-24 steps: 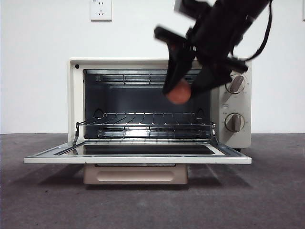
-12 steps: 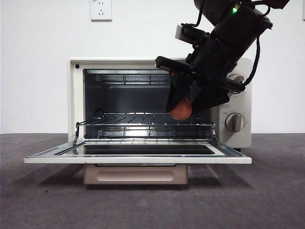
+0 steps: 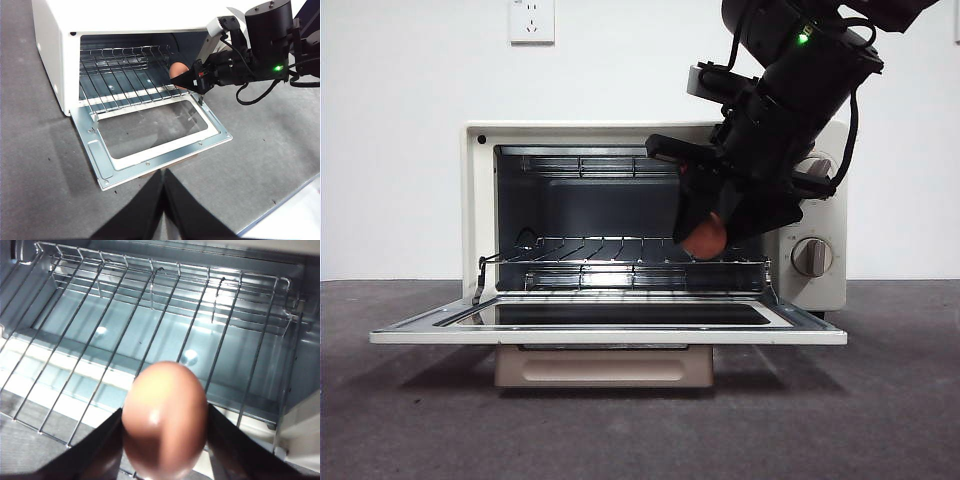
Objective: Eggoven
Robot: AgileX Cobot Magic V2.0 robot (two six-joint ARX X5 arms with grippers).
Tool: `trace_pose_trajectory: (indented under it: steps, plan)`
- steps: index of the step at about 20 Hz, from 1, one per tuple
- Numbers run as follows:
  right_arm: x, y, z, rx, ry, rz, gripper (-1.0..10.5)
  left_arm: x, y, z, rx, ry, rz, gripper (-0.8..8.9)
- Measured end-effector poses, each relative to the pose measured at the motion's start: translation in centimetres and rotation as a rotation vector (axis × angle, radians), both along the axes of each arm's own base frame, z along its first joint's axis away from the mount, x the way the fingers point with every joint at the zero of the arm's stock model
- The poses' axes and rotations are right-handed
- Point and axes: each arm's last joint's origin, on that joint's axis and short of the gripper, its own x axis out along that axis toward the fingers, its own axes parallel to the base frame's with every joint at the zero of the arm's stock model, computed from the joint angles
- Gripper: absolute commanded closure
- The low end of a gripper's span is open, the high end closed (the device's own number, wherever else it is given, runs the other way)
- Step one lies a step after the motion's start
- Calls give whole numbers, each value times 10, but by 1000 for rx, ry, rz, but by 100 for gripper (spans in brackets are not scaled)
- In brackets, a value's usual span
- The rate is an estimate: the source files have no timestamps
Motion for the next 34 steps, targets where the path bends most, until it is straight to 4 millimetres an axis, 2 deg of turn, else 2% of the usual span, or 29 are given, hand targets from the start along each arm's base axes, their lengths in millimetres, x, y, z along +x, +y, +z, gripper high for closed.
trace_pose_trajectory:
  steps: [2, 12, 19, 23, 26, 30, 34]
  plan:
    - [0, 0, 0, -1, 2, 0, 679, 0, 0, 0, 0, 0, 0, 807]
    - [-4, -1, -2, -28, 40, 4, 635, 0, 0, 0, 0, 0, 0, 807]
    - [-22, -12, 31, -18, -2, -11, 628, 5, -3, 0, 8, 12, 0, 807]
    - [-56, -14, 69, 30, -69, 48, 629, 17, -10, 3, 4, -7, -3, 807]
    - [-92, -26, 105, 93, -148, 96, 629, 39, -23, -3, 8, -16, -2, 807]
    - [-138, -56, 133, 119, -178, 130, 629, 78, -39, -43, 4, 71, 30, 808]
    - [-173, -90, 143, 91, -195, 86, 629, 111, -32, -85, -29, 191, 79, 808]
